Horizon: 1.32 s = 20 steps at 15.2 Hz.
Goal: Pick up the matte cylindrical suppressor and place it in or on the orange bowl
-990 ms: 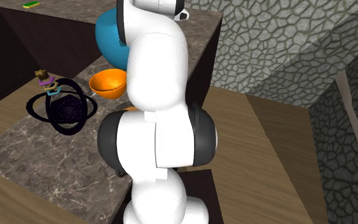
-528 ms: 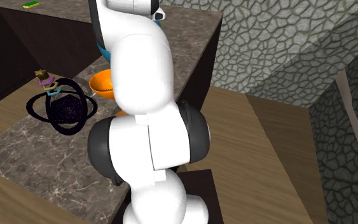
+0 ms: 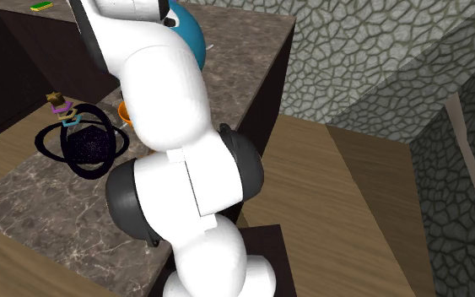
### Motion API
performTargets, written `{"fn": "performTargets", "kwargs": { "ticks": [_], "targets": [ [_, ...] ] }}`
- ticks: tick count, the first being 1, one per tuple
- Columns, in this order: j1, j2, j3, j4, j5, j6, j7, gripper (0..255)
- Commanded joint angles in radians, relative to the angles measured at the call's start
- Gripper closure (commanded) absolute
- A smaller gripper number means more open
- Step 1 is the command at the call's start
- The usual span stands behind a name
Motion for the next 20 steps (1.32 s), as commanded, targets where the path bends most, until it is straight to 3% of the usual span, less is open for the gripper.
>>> {"fn": "performTargets", "kwargs": {
  "ticks": [1, 4, 18, 20],
  "targets": [
    [0.028, 0.005, 0.026, 0.008, -0.008, 0.005, 0.051, 255],
    [0.066, 0.041, 0.058, 0.053, -0.028, 0.002, 0.119, 255],
    [0.058, -0.038, 0.052, -0.243, -0.006, 0.219, 0.086, 255],
    [0.058, -0.038, 0.053, -0.243, -0.006, 0.219, 0.086, 255]
  ]
}}
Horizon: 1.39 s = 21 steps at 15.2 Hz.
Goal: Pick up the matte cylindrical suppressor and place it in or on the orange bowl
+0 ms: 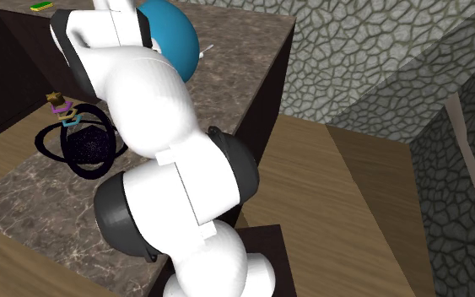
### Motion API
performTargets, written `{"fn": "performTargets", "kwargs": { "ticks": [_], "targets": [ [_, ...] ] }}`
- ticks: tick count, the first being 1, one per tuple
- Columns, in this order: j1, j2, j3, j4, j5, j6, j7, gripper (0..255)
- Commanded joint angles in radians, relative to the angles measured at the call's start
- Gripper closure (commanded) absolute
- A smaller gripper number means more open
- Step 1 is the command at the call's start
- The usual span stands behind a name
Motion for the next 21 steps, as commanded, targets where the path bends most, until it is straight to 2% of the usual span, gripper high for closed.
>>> {"fn": "performTargets", "kwargs": {
  "ticks": [1, 6, 7, 12, 16, 21],
  "targets": [
    [-0.001, -0.002, -0.001, -0.006, 0.0, 0.006, 0.0, 255],
    [-0.001, -0.002, 0.0, -0.006, 0.0, 0.006, 0.0, 255],
    [-0.001, -0.001, 0.0, -0.006, 0.0, 0.006, 0.0, 0],
    [-0.001, -0.002, 0.0, -0.006, 0.0, 0.006, 0.0, 0],
    [-0.006, 0.016, -0.005, 0.144, -0.005, -0.127, 0.005, 0],
    [-0.006, 0.016, -0.005, 0.144, -0.005, -0.127, 0.005, 0]
  ]
}}
